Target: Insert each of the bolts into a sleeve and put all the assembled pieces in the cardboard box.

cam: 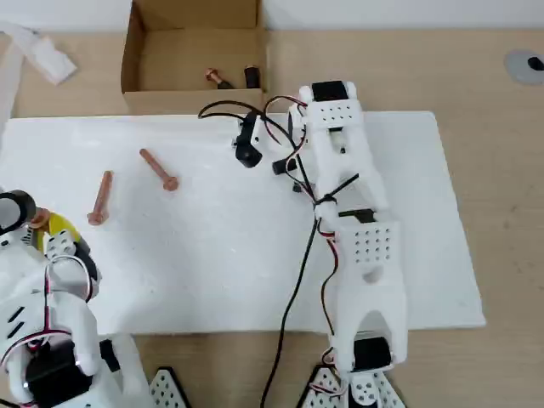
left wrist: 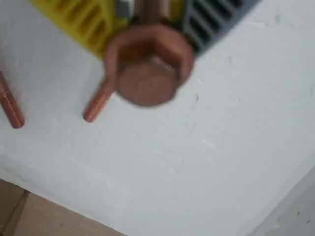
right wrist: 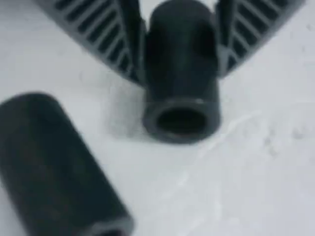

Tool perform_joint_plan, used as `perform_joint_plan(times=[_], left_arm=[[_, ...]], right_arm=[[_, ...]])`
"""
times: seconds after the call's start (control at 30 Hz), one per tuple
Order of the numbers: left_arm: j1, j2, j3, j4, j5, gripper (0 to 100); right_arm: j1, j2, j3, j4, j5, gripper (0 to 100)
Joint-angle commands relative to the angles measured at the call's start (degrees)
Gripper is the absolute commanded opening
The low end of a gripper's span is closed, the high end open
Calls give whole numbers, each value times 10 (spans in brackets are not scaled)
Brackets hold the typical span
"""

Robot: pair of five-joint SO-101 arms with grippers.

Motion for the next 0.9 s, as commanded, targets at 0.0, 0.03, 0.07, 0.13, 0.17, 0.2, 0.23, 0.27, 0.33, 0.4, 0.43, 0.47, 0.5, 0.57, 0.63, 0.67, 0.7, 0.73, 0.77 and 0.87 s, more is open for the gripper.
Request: perform_joint_plan(times=[0.0, 0.03, 0.07, 0.13, 0.17, 0.2, 0.23, 0.27, 0.33, 0.4, 0.43, 0.47, 0.5, 0.57, 0.63, 0.67, 0.7, 0.73, 0.77, 0.87], left_arm=[[4, -5, -22, 0, 1, 6], [4, -5, -22, 0, 1, 6], [4, -5, -22, 0, 1, 6], [4, -5, -22, 0, 1, 6], [4, -5, -22, 0, 1, 6], [4, -5, -22, 0, 1, 6], [4, -5, -22, 0, 1, 6], [4, -5, -23, 0, 1, 6], [4, -5, -34, 0, 0, 6], [4, -5, -50, 0, 0, 6], [4, -5, -58, 0, 0, 6], [4, -5, -63, -3, 0, 6], [4, -5, -69, -4, 0, 6], [4, -5, -76, -6, 3, 6], [4, -5, -76, -25, 2, 6], [4, -5, -75, -33, 1, 6], [4, -5, -75, -41, 1, 6], [4, -5, -75, -47, 1, 6], [4, -5, -75, -54, 1, 6], [4, -5, -75, -69, 1, 6]], right_arm=[[-7, 18, 1, 0, -18, 9], [-7, 18, 1, -5, -25, 9], [-7, 17, 1, -11, -36, 9], [-5, 16, -1, -21, -55, 9], [-5, 16, -10, -19, -64, 9], [-5, 16, -22, -15, -73, 9], [-5, 16, -33, -14, -84, 9], [-5, 16, -48, -10, -95, 9], [-7, 16, -91, 7, -120, 9], [-9, 15, -146, 29, -149, 9], [-9, 15, -174, 30, -170, 9], [-9, 14, -202, 30, -189, 9], [-9, 7, -227, 30, -205, 9], [-9, -20, -260, 30, -242, 9], [-16, -65, -265, 30, -268, 9], [-21, -92, -258, 30, -280, 9], [-29, -122, -247, 30, -290, 9], [-36, -153, -234, 30, -300, 10], [-44, -185, -216, 30, -309, 10], [-75, -291, -142, 30, -356, 10]])
